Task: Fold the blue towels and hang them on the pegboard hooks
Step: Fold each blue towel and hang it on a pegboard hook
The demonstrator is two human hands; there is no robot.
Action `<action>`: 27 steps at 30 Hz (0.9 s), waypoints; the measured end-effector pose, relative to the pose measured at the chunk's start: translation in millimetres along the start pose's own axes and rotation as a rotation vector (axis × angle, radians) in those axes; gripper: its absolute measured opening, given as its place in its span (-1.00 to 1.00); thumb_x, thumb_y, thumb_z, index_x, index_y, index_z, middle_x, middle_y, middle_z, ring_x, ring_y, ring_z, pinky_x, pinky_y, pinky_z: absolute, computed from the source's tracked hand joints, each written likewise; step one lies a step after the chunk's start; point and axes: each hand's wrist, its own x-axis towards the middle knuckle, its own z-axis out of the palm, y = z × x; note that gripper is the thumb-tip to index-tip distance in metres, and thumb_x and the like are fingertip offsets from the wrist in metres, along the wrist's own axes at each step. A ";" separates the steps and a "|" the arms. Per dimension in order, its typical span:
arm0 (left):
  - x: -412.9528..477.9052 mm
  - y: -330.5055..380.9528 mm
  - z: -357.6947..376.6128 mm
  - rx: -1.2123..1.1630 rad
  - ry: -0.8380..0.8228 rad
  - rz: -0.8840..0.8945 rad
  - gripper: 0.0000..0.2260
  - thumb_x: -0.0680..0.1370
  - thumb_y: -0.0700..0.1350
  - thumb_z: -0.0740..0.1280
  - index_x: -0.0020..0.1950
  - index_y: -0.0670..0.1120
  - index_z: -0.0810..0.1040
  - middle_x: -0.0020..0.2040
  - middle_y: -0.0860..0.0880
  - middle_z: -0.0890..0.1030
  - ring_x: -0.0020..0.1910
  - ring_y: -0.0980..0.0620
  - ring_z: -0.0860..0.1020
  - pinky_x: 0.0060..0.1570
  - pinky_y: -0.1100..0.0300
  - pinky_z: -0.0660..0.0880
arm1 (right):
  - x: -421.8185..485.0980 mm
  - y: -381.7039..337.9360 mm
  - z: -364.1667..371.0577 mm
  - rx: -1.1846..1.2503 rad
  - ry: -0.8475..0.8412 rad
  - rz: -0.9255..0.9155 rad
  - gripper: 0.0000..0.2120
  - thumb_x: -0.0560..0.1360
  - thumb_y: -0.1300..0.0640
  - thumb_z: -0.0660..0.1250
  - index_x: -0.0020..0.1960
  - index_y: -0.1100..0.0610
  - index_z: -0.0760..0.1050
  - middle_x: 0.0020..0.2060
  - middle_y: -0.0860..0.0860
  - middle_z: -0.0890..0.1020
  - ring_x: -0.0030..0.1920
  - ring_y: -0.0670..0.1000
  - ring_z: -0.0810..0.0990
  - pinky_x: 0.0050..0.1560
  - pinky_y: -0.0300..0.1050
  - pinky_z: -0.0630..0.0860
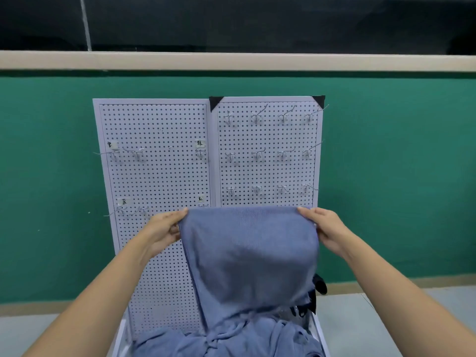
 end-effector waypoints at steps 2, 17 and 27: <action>3.7 -9.1 9.5 0.021 0.076 -0.079 -0.89 0.52 -0.19 0.39 -0.15 -0.24 0.58 -0.33 -0.09 0.54 -0.41 0.05 0.43 -0.42 0.23 0.47 | 2.3 6.5 9.7 -0.106 0.084 0.039 -0.67 0.46 0.15 0.45 -0.34 0.13 0.33 -0.44 0.05 0.41 -0.58 -0.10 0.33 -0.59 -0.32 0.28; -11.4 -35.1 99.8 0.128 -0.134 0.140 -0.84 0.49 -0.10 0.44 -0.01 -0.15 0.61 -0.13 -0.05 0.70 -0.10 0.01 0.66 -0.05 0.16 0.56 | -20.7 12.0 105.6 -0.120 -0.303 -0.128 -0.77 0.56 0.35 0.22 0.15 0.24 0.57 -0.03 0.11 0.67 -0.10 -0.05 0.64 -0.05 -0.27 0.59; -9.8 -33.6 93.4 0.118 -0.250 0.107 -0.85 0.59 -0.28 0.22 0.05 -0.14 0.58 -0.27 0.02 0.62 -0.32 0.12 0.53 -0.30 0.26 0.44 | -0.6 7.6 71.7 -0.781 -0.405 -0.267 -0.55 0.40 -0.02 0.49 0.25 0.00 0.49 0.16 -0.18 0.46 0.22 -0.14 0.38 0.20 -0.18 0.30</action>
